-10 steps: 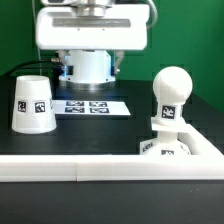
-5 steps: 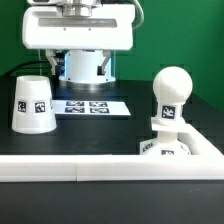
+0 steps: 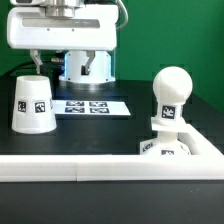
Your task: Assemble lamp
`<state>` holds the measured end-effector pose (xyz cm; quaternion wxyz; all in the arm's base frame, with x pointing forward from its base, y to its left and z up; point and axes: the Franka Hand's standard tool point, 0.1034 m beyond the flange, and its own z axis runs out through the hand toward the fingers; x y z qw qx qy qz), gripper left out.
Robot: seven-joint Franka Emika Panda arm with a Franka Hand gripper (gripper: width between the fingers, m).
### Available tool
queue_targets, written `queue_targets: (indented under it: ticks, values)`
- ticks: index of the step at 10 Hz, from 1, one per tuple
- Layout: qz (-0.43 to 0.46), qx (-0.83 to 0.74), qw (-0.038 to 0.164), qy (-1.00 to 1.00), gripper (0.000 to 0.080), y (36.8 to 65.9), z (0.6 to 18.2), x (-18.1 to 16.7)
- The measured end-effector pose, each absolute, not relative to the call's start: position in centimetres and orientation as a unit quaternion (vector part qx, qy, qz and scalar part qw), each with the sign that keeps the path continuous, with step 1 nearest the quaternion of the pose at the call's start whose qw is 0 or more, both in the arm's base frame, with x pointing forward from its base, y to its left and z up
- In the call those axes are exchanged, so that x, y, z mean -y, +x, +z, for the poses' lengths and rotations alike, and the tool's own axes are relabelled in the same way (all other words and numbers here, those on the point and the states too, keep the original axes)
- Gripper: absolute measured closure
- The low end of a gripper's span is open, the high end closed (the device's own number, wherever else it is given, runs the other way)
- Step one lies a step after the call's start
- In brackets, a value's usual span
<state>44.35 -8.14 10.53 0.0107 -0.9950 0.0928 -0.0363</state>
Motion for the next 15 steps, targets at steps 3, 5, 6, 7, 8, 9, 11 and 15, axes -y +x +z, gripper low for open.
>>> queue_targets:
  ticks: [3,5,6,7,8,9,11,15]
  values:
    - [-0.039,-0.075,0.005,-0.996,0.01,44.3,9.7,8.9]
    - [-0.036,-0.065,0.002,-0.997,0.01,43.9,8.7,9.2]
    - [-0.036,-0.058,0.001,-0.998,0.01,43.8,8.4,9.4]
    - [-0.038,-0.053,-0.001,-0.998,0.01,43.8,8.1,9.6]
    - [-0.036,-0.053,-0.002,-0.998,0.01,43.8,8.0,9.6]
    - [-0.037,-0.053,-0.002,-0.998,0.0194,43.9,8.0,9.6]
    - [-0.036,-0.052,-0.002,-0.998,0.0331,43.9,8.0,9.6]
    - [-0.038,-0.051,-0.002,-0.998,0.0755,44.0,8.1,9.6]
